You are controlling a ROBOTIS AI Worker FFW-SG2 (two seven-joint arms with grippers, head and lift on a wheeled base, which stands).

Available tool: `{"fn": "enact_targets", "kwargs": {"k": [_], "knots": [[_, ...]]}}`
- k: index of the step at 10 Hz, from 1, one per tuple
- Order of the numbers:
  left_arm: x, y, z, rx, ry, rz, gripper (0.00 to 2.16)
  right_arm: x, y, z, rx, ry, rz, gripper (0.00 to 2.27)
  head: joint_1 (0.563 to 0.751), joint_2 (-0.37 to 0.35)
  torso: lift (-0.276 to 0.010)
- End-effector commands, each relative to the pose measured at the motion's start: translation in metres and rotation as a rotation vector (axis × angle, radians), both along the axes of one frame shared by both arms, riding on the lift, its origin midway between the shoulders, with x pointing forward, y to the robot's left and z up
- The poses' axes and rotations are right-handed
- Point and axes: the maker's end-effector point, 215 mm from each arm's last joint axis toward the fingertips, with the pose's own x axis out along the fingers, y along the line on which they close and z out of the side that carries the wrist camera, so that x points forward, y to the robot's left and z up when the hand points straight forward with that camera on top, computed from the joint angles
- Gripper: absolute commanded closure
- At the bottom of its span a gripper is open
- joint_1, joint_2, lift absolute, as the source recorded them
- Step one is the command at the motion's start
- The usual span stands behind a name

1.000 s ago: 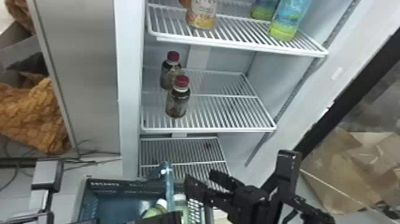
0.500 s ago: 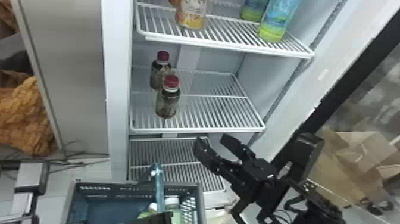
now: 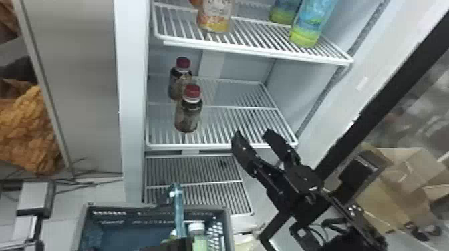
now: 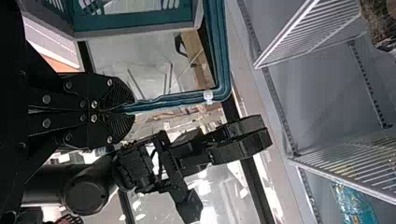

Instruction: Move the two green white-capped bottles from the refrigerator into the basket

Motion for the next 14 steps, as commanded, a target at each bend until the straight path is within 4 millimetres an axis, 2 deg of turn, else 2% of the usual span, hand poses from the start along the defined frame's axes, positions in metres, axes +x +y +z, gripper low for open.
{"fn": "enact_targets", "kwargs": {"k": [1,6,9,10,11,14], "knots": [[-0.001,0.0,-0.001,-0.001,0.004,0.0,1.13,-0.001,-0.002,0.004,-0.005,-0.028,-0.021,0.36,0.695,-0.35,-0.263],[-0.002,0.0,0.001,-0.002,0.001,-0.001,1.13,-0.025,-0.004,0.013,0.009,-0.023,-0.105,0.41,0.695,-0.35,-0.263],[-0.001,0.002,-0.001,-0.002,0.004,0.005,1.13,-0.039,-0.02,0.015,0.001,-0.032,-0.181,0.41,0.695,-0.35,-0.263],[-0.001,0.002,-0.001,-0.002,0.004,0.005,1.13,-0.043,-0.024,0.009,0.002,-0.021,-0.201,0.41,0.695,-0.35,-0.263],[-0.001,0.002,0.0,-0.004,0.002,0.004,1.13,-0.044,-0.025,0.005,-0.001,-0.016,-0.208,0.41,0.695,-0.35,-0.263],[-0.002,0.001,0.0,-0.002,0.002,0.004,1.13,-0.044,-0.031,0.01,-0.003,-0.036,-0.227,0.41,0.695,-0.35,-0.263]]}}
